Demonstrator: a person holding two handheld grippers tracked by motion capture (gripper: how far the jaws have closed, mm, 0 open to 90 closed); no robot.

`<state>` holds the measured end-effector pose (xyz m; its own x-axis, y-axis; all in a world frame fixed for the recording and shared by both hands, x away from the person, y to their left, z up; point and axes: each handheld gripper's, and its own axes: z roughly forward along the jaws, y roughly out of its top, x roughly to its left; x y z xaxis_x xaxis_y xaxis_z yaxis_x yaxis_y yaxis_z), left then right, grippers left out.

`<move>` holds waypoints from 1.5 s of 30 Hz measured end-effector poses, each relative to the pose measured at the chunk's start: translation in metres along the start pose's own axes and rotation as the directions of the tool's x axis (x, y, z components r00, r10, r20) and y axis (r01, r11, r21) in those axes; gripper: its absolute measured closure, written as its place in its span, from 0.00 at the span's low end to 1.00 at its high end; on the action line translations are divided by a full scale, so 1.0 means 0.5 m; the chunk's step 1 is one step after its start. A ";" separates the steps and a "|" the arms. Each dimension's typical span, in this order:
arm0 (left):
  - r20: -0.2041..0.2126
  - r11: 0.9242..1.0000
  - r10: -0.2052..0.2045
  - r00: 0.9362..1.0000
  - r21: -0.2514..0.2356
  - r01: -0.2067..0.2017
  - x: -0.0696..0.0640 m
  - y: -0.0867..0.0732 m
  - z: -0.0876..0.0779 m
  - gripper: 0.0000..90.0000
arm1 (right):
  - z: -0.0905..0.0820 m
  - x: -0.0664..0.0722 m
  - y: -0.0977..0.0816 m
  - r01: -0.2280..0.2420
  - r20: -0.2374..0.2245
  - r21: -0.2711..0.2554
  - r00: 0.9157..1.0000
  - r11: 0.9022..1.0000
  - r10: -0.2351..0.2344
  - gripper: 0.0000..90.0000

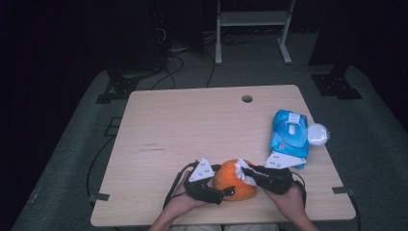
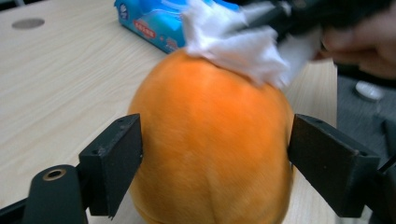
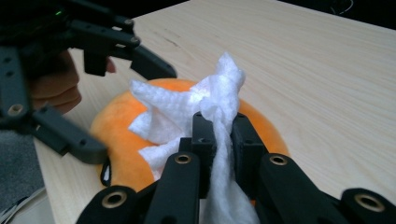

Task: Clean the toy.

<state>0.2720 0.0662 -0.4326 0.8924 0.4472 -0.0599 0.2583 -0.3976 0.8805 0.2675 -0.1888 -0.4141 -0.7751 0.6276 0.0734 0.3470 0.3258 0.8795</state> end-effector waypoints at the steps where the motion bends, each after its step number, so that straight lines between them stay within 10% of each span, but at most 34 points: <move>1: -0.004 1.000 0.022 1.000 0.006 -0.022 -0.005 -0.002 0.003 0.25 | 0.001 0.003 0.001 0.000 -0.006 -0.003 1.000 1.000 0.000 0.90; 8: -0.037 0.992 0.120 0.992 0.038 -0.119 -0.028 -0.003 0.005 0.35 | 0.032 0.079 0.029 0.121 -0.068 -0.011 0.990 0.993 -0.122 0.91; 18: -0.021 0.993 0.117 0.993 0.012 -0.117 -0.025 -0.007 0.004 0.28 | -0.024 -0.003 -0.002 0.017 0.023 0.000 1.000 1.000 -0.017 0.91; 26: -0.063 0.989 0.144 0.988 0.050 -0.141 -0.023 -0.007 0.006 0.20 | 0.006 0.048 0.002 0.136 -0.030 0.000 0.990 0.991 -0.136 0.90; 34: -0.052 0.993 0.106 0.993 0.050 -0.103 -0.011 -0.013 0.000 0.31 | -0.021 -0.003 -0.004 0.042 0.033 -0.007 0.999 0.999 -0.041 0.90; 40: -0.041 0.996 0.089 0.995 -0.010 -0.089 -0.005 0.004 -0.013 0.16 | -0.005 0.028 -0.006 0.095 -0.040 -0.013 0.995 0.995 -0.096 0.90; 45: -0.062 0.995 0.100 0.993 0.030 -0.098 -0.003 -0.007 -0.007 0.28 | -0.007 0.032 0.005 0.124 -0.015 -0.003 0.992 0.992 -0.124 0.90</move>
<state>0.2683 0.0698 -0.4340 0.8893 0.4537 0.0574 0.1804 -0.4635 0.8676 0.2540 -0.1805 -0.4090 -0.8201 0.5715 -0.0291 0.2466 0.3988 0.8833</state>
